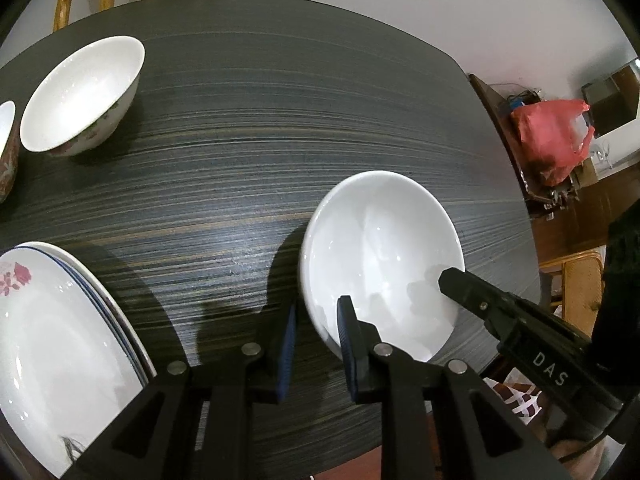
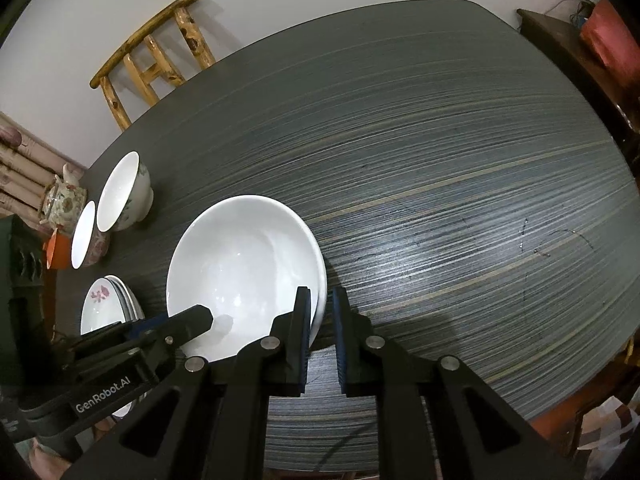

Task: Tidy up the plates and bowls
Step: 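Lift the white bowl with both grippers and carry it beside the plate stack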

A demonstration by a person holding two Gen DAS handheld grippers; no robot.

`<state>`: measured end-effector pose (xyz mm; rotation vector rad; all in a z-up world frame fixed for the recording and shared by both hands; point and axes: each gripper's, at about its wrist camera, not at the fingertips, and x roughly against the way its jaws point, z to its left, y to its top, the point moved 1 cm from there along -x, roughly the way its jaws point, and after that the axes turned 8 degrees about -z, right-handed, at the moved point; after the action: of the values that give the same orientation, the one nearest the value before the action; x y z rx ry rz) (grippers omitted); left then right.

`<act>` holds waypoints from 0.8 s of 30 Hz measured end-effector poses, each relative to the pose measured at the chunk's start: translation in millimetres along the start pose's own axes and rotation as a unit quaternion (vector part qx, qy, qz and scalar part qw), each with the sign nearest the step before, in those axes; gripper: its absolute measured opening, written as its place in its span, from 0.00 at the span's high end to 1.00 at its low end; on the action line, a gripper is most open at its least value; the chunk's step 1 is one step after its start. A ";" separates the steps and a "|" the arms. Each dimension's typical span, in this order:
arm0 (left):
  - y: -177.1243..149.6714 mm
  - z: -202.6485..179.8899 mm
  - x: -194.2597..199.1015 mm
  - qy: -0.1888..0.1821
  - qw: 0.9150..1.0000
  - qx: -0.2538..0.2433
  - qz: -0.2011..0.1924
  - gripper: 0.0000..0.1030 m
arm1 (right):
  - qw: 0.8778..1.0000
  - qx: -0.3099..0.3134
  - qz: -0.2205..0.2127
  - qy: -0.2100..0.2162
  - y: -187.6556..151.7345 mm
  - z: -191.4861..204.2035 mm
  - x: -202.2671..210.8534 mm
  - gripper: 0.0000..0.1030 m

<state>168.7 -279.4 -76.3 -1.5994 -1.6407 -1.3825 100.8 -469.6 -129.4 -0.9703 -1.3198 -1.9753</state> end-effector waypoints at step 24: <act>-3.3 29.5 40.5 -0.008 1.000 0.015 -0.026 0.73 | 0.999 0.016 0.000 -0.035 -4.5 8.0 -2.1 0.88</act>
<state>166.0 -234.4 -54.0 -1.5653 -1.7151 -1.3678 100.5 -460.4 -131.5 -1.0318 -1.3850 -1.9301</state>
